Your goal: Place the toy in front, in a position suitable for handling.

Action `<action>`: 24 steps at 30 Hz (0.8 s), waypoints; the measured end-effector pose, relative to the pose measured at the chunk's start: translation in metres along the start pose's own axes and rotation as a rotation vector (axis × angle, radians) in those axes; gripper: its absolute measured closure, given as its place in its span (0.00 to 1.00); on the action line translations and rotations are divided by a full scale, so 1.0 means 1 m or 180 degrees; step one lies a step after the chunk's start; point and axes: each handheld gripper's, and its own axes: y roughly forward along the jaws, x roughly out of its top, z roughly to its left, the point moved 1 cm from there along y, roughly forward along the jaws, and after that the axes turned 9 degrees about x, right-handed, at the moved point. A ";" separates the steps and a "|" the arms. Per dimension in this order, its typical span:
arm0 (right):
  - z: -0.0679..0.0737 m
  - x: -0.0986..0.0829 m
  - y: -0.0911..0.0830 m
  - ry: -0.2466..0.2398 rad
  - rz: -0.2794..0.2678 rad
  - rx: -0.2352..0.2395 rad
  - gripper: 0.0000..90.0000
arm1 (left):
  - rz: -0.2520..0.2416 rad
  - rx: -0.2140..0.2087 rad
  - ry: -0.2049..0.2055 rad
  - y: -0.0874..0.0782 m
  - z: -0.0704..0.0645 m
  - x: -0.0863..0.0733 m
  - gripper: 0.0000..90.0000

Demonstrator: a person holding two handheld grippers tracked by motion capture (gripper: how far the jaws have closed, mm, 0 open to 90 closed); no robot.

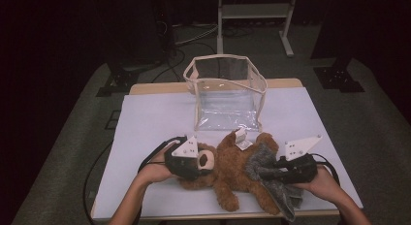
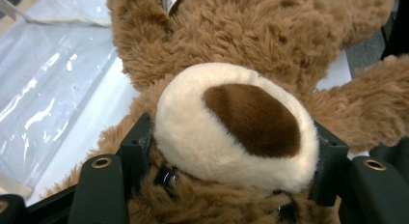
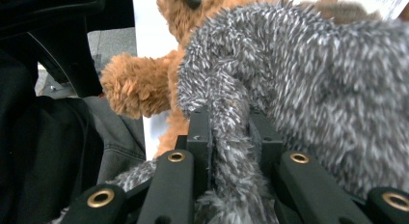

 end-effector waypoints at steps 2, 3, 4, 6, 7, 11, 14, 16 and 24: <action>0.002 0.007 -0.001 -0.0044 -0.0053 -0.0020 0.82 | 0.0010 0.0027 -0.0018 0.002 -0.002 -0.005 0.38; 0.002 0.011 -0.001 -0.0069 -0.0075 -0.0036 0.82 | 0.0012 0.0049 -0.0034 0.002 -0.003 -0.006 0.38; 0.000 0.015 -0.001 -0.0087 -0.0093 -0.0066 0.82 | -0.0006 0.0070 -0.0065 0.003 -0.004 -0.008 0.37; -0.003 0.022 0.001 -0.0107 -0.0095 -0.0090 0.82 | 0.0012 0.0107 -0.0064 0.002 -0.006 -0.008 0.36; -0.005 0.024 0.003 -0.0113 -0.0055 -0.0103 0.82 | 0.0055 0.0136 -0.0035 0.002 -0.006 -0.007 0.35; -0.014 0.016 0.003 -0.0056 -0.0046 -0.0150 0.83 | 0.0051 0.0172 -0.0059 0.003 -0.006 -0.007 0.33; -0.021 -0.002 -0.003 0.0079 -0.0018 -0.0269 0.83 | 0.0048 0.0167 -0.0088 0.003 -0.005 -0.008 0.32; -0.027 -0.016 -0.008 0.0198 0.0047 -0.0360 0.83 | 0.0071 0.0173 -0.0065 0.003 -0.006 -0.008 0.32; -0.025 0.010 -0.030 0.0051 -0.0128 -0.0493 0.83 | 0.0110 0.0199 -0.0023 0.005 -0.009 -0.006 0.31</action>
